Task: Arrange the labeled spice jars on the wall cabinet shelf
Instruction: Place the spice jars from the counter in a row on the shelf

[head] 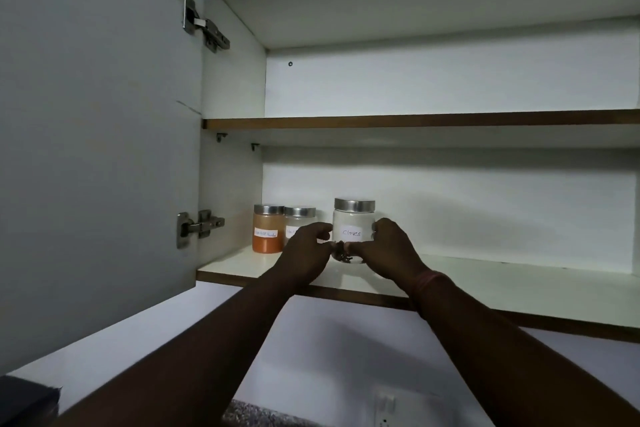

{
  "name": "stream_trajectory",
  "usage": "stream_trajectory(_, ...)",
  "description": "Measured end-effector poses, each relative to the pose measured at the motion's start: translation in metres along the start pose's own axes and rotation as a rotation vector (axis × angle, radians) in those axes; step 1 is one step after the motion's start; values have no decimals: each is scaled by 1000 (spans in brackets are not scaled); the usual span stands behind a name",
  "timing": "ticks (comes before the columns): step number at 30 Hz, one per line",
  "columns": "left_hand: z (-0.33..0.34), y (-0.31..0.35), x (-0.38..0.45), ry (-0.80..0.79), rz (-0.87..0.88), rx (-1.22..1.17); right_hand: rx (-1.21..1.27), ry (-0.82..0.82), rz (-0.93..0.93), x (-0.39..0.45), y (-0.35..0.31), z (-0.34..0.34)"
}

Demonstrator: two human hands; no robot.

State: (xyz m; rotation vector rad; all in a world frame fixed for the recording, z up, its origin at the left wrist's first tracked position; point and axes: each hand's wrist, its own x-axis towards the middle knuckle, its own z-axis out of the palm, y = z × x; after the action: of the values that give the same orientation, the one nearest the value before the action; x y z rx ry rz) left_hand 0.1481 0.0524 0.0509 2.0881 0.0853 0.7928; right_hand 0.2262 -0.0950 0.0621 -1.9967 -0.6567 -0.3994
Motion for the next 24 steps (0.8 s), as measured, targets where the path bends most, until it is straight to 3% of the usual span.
stream_trajectory(10, 20, -37, 54, -97, -65, 146, 43, -96, 101, 84, 29, 49)
stream_trajectory(16, 17, -52, 67, -123, -174, -53, 51, -149, 159, 107, 41, 70)
stream_trajectory(24, 19, -60, 73, -111, -176, 14, 8, -162, 109, 98, 39, 78)
